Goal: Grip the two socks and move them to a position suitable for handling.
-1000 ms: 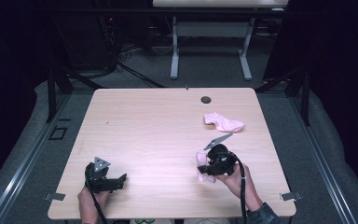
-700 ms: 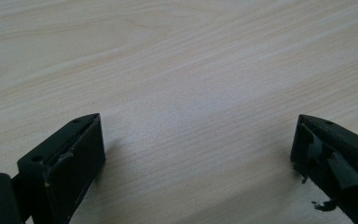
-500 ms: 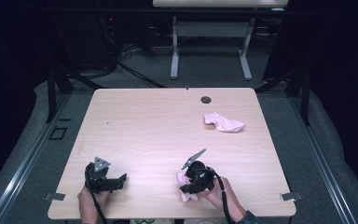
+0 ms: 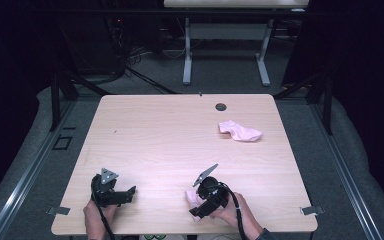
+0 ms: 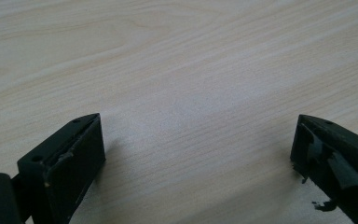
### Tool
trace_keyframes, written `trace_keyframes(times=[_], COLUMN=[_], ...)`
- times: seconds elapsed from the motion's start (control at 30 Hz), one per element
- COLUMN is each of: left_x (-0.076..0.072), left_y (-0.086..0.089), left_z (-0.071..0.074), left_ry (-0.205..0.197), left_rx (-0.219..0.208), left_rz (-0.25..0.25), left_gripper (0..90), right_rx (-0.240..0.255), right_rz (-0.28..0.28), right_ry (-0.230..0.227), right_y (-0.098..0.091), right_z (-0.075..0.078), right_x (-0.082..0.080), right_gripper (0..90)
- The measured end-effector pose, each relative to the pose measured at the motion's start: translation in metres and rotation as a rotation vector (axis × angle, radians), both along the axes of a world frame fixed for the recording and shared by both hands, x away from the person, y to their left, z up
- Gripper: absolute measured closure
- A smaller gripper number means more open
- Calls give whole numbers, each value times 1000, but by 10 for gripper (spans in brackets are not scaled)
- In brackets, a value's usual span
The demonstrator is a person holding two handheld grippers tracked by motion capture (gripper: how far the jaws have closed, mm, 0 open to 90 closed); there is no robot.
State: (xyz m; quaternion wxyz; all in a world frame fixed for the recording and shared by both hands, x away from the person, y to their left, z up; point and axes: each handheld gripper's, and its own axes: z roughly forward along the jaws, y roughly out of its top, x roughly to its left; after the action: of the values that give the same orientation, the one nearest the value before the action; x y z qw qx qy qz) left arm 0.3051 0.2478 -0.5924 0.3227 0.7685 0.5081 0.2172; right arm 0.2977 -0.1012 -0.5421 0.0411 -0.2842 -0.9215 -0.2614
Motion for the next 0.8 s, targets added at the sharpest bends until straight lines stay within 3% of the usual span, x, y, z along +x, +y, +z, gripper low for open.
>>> trace_keyframes(times=[0.07,0.17,0.3,0.5,0.73,0.8], left_x=[0,0,0,0,0,0], left_y=[0,0,0,0,0,0], left_z=[0,0,0,0,0,0], left_ry=[0,0,0,0,0,0], left_rx=[0,0,0,0,0,0], left_rz=[0,0,2,2,2,2], left_gripper=[27,27,27,27,27,27], right_rx=[11,47,54,23,-3,-20], right_rz=[-10,-22,-68,-131,-215,-255], right_ry=[-2,-9,-32,-61,-68,-59], right_y=[-2,-17,-37,-61,-92,-105], right_z=[1,11,22,28,25,23], right_x=[0,4,12,26,55,71], right_gripper=[173,0,0,0,0,0])
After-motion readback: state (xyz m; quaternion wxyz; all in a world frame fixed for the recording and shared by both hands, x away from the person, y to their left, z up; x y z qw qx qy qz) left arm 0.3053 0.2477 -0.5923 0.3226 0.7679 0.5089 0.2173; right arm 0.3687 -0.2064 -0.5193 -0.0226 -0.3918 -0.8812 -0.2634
